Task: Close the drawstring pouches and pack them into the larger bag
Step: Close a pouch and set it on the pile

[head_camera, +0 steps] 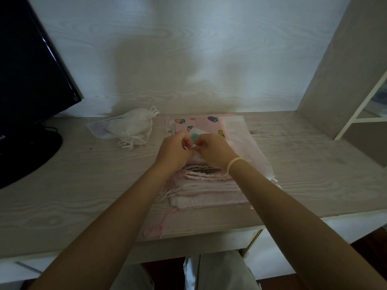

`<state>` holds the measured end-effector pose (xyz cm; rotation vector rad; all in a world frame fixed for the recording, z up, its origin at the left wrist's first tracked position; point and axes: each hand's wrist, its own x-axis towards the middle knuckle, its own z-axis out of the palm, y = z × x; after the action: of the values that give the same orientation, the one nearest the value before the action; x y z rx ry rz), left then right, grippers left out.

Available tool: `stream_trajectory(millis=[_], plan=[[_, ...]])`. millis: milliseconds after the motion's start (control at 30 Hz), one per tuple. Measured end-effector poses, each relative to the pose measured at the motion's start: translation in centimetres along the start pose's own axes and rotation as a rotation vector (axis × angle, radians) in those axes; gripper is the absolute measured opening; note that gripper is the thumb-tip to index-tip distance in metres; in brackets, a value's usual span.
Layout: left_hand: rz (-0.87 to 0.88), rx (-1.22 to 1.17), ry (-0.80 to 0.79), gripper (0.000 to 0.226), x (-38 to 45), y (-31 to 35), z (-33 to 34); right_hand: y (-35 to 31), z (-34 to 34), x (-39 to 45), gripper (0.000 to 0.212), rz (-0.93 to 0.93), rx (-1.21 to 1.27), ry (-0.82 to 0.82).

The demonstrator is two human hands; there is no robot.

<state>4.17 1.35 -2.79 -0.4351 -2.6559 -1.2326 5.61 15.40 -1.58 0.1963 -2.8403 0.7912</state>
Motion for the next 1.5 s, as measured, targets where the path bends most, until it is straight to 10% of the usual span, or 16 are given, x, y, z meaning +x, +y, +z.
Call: stream_trajectory(millis=[267, 533, 1500], plan=[[0.067, 0.057, 0.109, 0.023, -0.1, -1.1, 0.2, 1.0, -0.6, 0.6, 0.010, 0.371, 0.777, -0.374], [0.077, 0.158, 0.283, 0.017, -0.4, -1.1, -0.3, 1.7, -0.5, 1.2, 0.010, 0.500, 1.106, -0.357], [0.031, 0.167, -0.195, 0.021, 0.5, -0.1, -0.2, 1.2, -1.1, -0.1, 0.013, 0.475, 0.917, -0.171]])
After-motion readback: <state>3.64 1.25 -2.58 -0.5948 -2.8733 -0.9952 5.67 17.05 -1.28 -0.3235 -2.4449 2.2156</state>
